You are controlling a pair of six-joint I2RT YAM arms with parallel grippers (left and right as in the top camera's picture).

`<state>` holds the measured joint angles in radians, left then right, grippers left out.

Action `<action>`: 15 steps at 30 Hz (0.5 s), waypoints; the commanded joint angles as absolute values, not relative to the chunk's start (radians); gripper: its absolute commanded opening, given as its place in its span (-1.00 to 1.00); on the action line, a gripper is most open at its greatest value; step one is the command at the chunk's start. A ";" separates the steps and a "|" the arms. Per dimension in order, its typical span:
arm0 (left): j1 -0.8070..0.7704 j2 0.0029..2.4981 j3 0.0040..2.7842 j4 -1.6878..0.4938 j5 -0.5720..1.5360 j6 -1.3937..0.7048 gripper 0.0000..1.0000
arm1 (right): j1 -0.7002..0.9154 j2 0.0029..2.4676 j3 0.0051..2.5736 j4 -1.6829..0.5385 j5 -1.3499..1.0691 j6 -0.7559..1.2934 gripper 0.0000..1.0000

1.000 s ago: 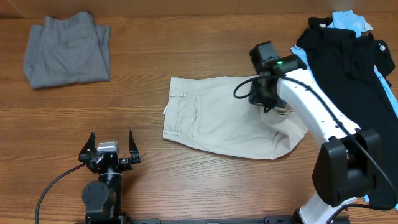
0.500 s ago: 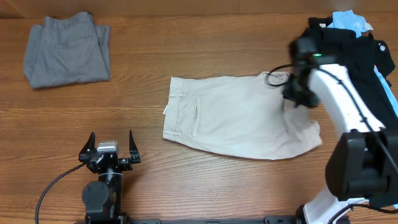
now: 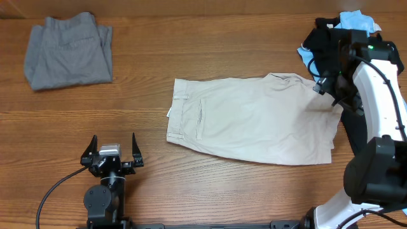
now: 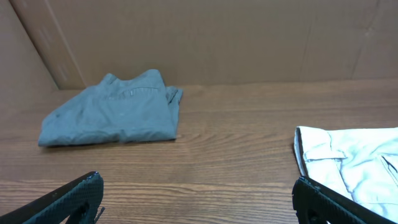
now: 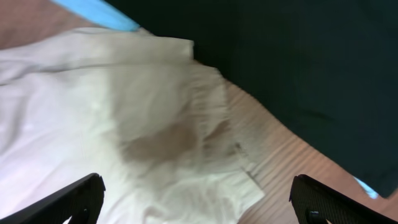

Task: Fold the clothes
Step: 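Grasp the beige pants' right edge with the right gripper and smooth it flat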

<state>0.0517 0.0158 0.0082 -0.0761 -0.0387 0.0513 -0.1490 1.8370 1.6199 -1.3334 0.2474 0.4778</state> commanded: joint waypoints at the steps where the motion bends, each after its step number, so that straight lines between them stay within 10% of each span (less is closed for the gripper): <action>1: 0.045 0.005 0.005 -0.073 -0.048 0.038 1.00 | -0.137 1.807 1.631 -1.341 0.020 0.311 0.98; 9: 0.045 0.005 0.005 -0.073 -0.048 0.038 1.00 | -0.128 1.808 1.369 -1.175 -0.157 0.179 0.18; 15: 0.045 0.005 0.005 -0.073 -0.048 0.038 1.00 | -0.207 1.809 1.206 -1.015 -0.147 0.217 0.04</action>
<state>0.0517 0.0158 0.0082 -0.0761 -0.0387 0.0513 -0.1627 1.8278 1.2507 -1.0496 -0.1337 0.2150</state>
